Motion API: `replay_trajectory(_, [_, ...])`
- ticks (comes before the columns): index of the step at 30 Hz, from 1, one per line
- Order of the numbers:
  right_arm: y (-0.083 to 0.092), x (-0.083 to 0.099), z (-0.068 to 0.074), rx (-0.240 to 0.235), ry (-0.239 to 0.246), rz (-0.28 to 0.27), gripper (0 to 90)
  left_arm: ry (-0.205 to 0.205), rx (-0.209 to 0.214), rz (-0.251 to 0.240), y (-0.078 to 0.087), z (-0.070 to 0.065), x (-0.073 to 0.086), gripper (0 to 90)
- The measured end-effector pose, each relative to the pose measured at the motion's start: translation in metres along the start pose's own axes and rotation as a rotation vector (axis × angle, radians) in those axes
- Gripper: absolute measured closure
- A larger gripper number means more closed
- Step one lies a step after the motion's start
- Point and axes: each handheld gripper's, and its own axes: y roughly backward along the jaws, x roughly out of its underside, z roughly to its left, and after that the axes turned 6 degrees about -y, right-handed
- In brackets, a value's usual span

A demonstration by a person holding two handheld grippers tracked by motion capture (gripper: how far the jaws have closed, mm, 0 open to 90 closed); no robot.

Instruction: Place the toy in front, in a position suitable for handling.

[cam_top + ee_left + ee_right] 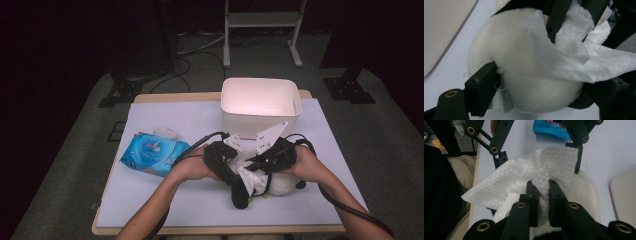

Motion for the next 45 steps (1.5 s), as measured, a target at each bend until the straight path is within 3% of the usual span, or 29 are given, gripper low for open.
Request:
replay_trajectory(5, [0.005,0.006,-0.001,-0.005,-0.016,-0.011,80.1,0.004,-0.005,-0.006,0.000,0.000,0.000,16.4])
replay_trajectory(10, [0.016,0.020,-0.006,0.024,-0.037,0.009,79.4,0.001,-0.002,-0.009,0.000,0.000,0.001,16.3])
replay_trajectory(16, [0.031,0.046,-0.019,0.086,-0.106,0.032,79.4,0.010,0.000,-0.010,0.001,0.001,0.001,16.3])
replay_trajectory(19, [0.039,0.061,-0.029,0.095,-0.167,0.006,79.4,0.023,0.001,-0.016,0.001,0.002,0.000,16.2])
replay_trajectory(21, [0.039,0.065,-0.030,0.087,-0.176,-0.007,79.5,0.021,0.002,-0.009,0.002,0.002,-0.001,16.1])
replay_trajectory(25, [0.033,0.063,-0.025,0.086,-0.155,0.005,79.7,0.052,0.004,-0.005,0.006,0.001,-0.003,15.7])
replay_trajectory(30, [0.027,0.061,-0.017,0.060,-0.137,0.003,80.1,0.053,0.006,-0.029,0.012,0.000,-0.007,15.8])
replay_trajectory(33, [0.024,0.059,-0.009,0.044,-0.129,0.007,80.1,0.042,0.013,-0.024,0.011,0.000,-0.009,15.8])
replay_trajectory(37, [0.023,0.057,0.002,0.056,-0.102,0.020,80.1,0.029,0.028,-0.013,0.006,-0.001,-0.007,15.8])
replay_trajectory(40, [0.023,0.056,0.003,0.062,-0.091,0.020,80.0,0.007,0.019,-0.002,0.003,-0.003,-0.005,16.1])
replay_trajectory(45, [0.022,0.048,0.003,0.073,-0.081,0.013,80.0,0.007,0.014,-0.002,-0.002,-0.006,-0.004,17.4])
